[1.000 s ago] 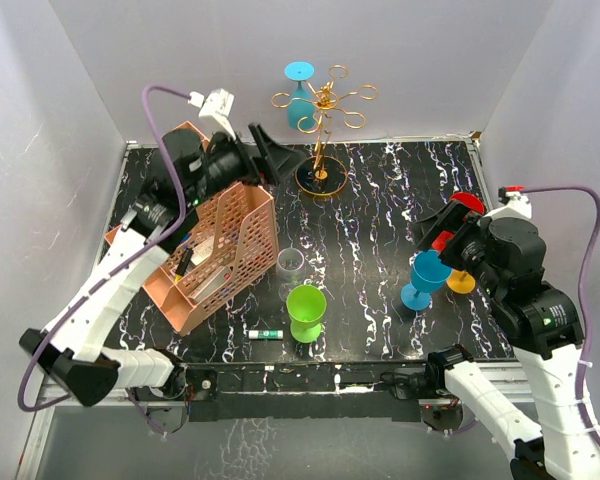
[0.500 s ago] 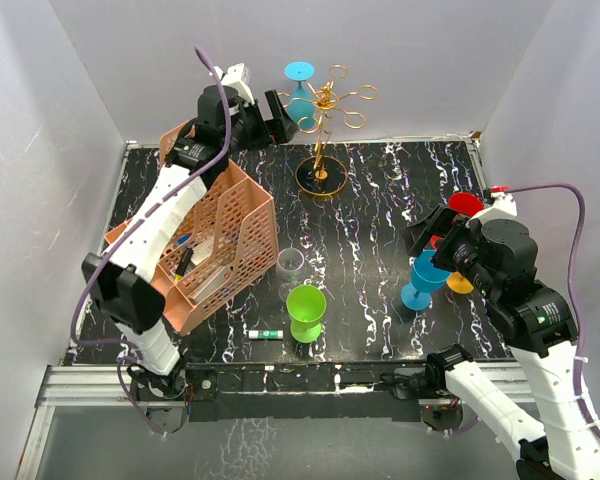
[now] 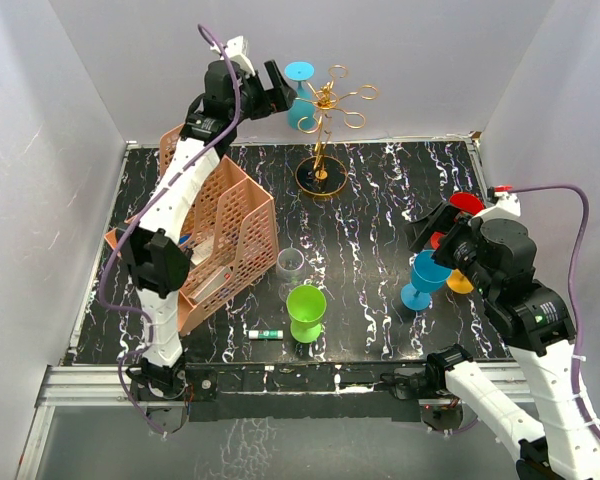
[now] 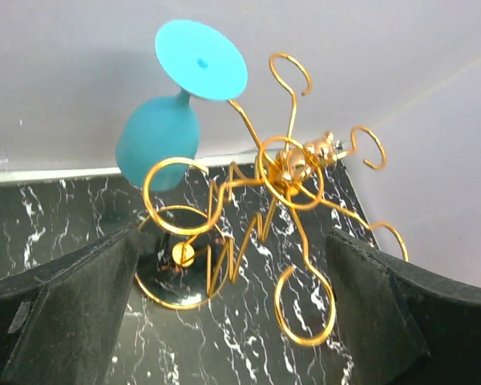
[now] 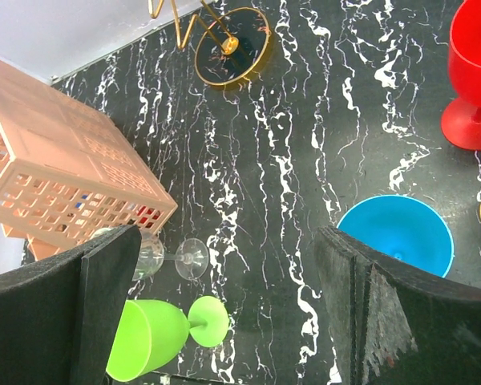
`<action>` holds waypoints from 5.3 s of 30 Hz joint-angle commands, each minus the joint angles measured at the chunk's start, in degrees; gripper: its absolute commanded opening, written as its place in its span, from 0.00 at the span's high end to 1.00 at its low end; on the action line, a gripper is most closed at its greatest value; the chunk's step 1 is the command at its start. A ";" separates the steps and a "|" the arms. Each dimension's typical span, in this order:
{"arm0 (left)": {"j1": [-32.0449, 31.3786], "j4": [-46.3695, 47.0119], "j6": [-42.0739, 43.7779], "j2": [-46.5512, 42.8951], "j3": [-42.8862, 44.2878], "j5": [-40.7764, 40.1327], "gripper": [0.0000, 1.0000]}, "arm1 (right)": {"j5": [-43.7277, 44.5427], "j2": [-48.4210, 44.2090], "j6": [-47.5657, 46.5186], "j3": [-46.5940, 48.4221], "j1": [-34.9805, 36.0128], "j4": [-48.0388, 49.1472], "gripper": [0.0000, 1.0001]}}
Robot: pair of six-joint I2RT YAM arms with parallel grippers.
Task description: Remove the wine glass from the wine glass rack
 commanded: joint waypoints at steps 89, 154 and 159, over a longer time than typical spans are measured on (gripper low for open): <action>-0.45 0.95 -4.27 -18.41 -16.79 1.03 0.23 | -0.16 0.11 3.21 -3.56 0.23 4.89 0.02; 2.90 -0.31 -10.83 3.08 4.43 7.20 0.91 | 0.49 0.02 3.19 -3.58 0.18 4.45 0.02; 2.89 1.42 -13.36 2.93 4.51 8.68 0.92 | 0.65 0.21 3.46 -3.43 0.19 4.45 0.01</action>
